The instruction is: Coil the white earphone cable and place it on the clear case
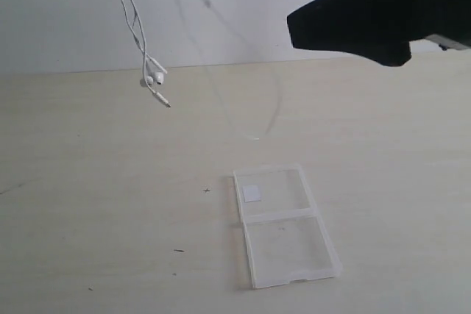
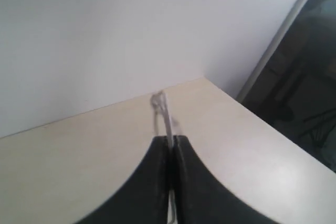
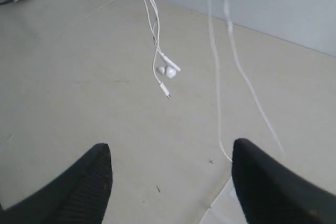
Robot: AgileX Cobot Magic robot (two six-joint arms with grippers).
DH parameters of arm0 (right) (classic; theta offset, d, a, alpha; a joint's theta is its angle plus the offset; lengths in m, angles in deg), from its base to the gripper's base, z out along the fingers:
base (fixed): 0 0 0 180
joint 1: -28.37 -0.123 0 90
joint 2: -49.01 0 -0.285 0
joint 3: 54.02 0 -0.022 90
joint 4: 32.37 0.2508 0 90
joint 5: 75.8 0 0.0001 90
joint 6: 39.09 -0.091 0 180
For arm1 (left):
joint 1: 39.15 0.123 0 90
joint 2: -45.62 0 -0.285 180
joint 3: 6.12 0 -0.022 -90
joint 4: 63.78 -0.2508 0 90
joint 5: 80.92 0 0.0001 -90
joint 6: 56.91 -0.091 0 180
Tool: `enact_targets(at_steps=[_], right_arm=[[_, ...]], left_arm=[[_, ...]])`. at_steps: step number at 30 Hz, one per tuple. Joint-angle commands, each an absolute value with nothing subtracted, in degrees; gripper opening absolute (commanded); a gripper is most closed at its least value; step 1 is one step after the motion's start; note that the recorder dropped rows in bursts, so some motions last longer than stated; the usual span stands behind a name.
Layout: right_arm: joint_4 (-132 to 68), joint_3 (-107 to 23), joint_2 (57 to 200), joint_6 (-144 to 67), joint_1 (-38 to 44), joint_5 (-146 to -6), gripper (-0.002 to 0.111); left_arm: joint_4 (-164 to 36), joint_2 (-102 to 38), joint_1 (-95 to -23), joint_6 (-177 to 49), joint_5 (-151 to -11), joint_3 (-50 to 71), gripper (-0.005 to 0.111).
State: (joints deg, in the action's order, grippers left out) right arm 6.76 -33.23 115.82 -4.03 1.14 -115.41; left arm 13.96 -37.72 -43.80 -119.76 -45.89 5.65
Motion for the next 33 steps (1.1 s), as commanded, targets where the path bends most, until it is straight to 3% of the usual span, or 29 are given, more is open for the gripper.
enact_targets(at_steps=[1, 19, 27, 33], right_arm=[[8.2, -33.3, 118.5, 1.0, 1.1, -115.0, 0.069], [8.3, -33.3, 120.3, 2.9, 1.1, -111.7, 0.072], [9.9, -33.3, 120.3, 3.4, 1.1, -111.5, 0.072], [19.8, -33.3, 122.7, 15.9, 1.1, -112.3, 0.072]], left_arm=[[16.4, -37.9, -43.7, -126.0, -44.4, 5.6, 0.0], [31.4, -37.9, -43.7, -150.0, -40.3, 5.7, 0.0], [36.2, -37.9, -43.7, -158.4, -36.2, 11.9, 0.0], [36.2, -37.9, -43.7, -161.9, -29.4, 13.1, 0.0]])
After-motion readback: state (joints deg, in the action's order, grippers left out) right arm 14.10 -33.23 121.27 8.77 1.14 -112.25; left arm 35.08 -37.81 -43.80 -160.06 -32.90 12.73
